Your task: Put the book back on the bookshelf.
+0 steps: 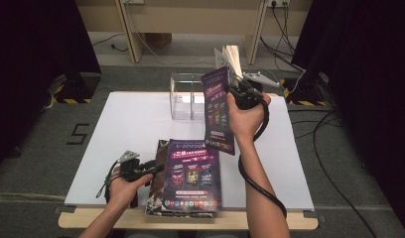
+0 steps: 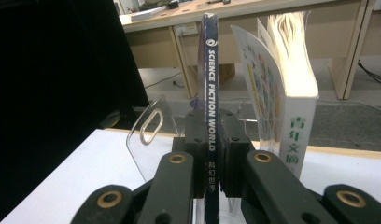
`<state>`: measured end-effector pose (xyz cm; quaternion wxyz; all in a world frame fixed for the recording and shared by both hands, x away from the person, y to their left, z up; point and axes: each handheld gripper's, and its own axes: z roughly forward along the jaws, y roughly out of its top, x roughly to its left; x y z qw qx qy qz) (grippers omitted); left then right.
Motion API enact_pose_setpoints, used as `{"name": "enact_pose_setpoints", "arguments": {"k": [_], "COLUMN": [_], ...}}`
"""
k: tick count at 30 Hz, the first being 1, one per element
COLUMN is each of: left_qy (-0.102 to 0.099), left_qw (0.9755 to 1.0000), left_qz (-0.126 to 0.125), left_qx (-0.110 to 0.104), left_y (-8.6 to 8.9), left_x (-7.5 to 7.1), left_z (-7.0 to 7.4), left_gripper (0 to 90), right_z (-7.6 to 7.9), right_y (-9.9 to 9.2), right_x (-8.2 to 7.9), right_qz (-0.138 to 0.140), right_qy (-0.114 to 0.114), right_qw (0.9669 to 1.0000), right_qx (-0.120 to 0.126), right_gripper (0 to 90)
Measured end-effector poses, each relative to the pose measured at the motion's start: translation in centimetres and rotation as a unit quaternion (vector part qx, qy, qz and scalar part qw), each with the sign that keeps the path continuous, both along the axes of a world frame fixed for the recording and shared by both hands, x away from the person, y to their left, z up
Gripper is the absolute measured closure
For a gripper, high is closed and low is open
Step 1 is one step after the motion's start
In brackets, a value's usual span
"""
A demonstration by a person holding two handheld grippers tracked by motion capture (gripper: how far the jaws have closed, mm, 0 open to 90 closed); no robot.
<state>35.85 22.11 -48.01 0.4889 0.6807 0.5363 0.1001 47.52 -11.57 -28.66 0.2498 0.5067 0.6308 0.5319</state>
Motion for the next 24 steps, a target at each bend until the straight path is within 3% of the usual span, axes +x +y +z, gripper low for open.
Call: {"name": "enact_pose_setpoints", "arguments": {"k": [16, 24], "left_qy": [0.002, 0.003], "left_qw": [1.0000, 1.0000], "left_qz": [-0.002, -0.001], "left_qx": [0.002, 0.001], "left_y": [0.0, 0.0], "left_x": [0.0, 0.0], "left_z": [-0.1, -0.2], "left_gripper": [50.7, 50.7], "right_z": [1.1, 1.4], "right_y": [0.7, 1.4], "right_x": [1.7, 2.7], "right_qz": [-0.011, -0.015], "right_qy": [-0.018, -0.038], "right_qw": [0.9998, 0.9992], "right_qx": [0.001, 0.003], "right_gripper": [84.7, 84.7]}}
